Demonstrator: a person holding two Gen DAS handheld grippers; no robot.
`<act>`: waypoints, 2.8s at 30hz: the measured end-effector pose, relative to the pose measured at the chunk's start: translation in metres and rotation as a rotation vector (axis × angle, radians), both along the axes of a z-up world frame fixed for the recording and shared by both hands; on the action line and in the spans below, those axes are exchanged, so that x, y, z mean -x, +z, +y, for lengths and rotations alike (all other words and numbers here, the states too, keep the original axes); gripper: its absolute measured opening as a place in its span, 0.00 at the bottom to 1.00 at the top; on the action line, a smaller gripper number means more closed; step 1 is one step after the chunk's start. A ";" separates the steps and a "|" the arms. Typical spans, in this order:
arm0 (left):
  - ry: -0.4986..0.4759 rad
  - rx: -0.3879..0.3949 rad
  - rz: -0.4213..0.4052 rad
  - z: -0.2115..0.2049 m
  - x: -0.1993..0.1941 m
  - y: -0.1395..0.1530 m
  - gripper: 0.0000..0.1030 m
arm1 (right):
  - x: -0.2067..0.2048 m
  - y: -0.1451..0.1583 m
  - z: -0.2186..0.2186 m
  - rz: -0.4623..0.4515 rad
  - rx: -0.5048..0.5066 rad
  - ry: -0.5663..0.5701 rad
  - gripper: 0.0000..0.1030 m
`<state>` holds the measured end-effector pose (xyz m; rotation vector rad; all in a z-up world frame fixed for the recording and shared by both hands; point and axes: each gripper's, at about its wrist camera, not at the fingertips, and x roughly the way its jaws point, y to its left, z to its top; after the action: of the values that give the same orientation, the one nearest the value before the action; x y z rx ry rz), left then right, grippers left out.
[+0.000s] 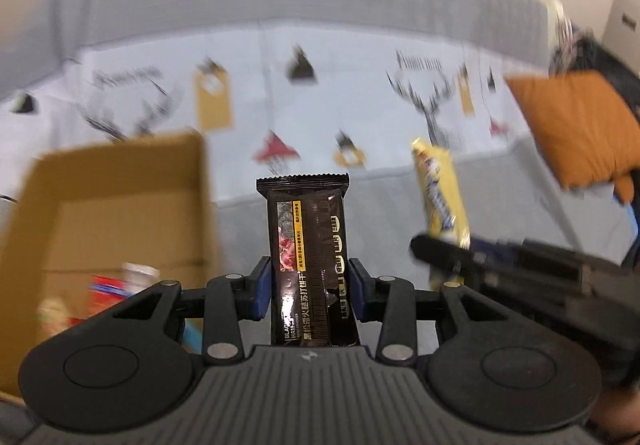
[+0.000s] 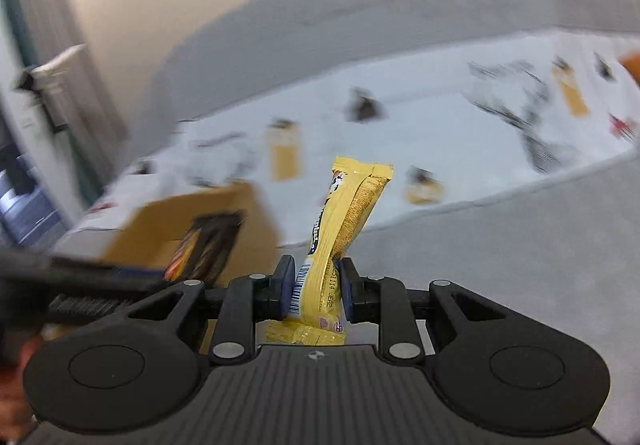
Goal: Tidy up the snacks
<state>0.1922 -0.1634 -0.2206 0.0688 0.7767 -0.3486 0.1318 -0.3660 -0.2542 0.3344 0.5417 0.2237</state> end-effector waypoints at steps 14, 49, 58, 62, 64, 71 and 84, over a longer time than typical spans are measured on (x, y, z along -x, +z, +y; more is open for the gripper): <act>0.150 0.204 -0.369 0.142 0.067 0.138 0.42 | 0.035 0.167 0.122 -0.333 0.088 0.195 0.25; 0.286 0.081 -0.040 0.203 0.058 0.071 1.00 | -0.004 0.064 0.207 0.087 0.188 0.275 0.91; 0.324 -0.020 -0.078 0.163 0.156 0.153 1.00 | 0.087 0.147 0.195 0.055 0.156 0.207 0.99; 0.337 -0.020 -0.096 0.154 0.188 0.175 1.00 | 0.115 0.172 0.185 0.087 0.134 0.180 0.99; 0.348 -0.028 -0.099 0.150 0.199 0.183 1.00 | 0.129 0.182 0.185 0.086 0.163 0.156 0.99; 0.346 -0.098 -0.112 0.141 0.219 0.204 1.00 | 0.155 0.199 0.182 0.110 0.157 0.123 0.99; 0.401 -0.131 -0.092 0.148 0.242 0.215 1.00 | 0.179 0.209 0.190 0.127 0.189 0.101 0.99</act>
<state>-0.0497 -0.0153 -0.0052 0.0499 0.7030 0.0860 -0.0471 -0.1761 -0.0451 0.1387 0.7007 0.2475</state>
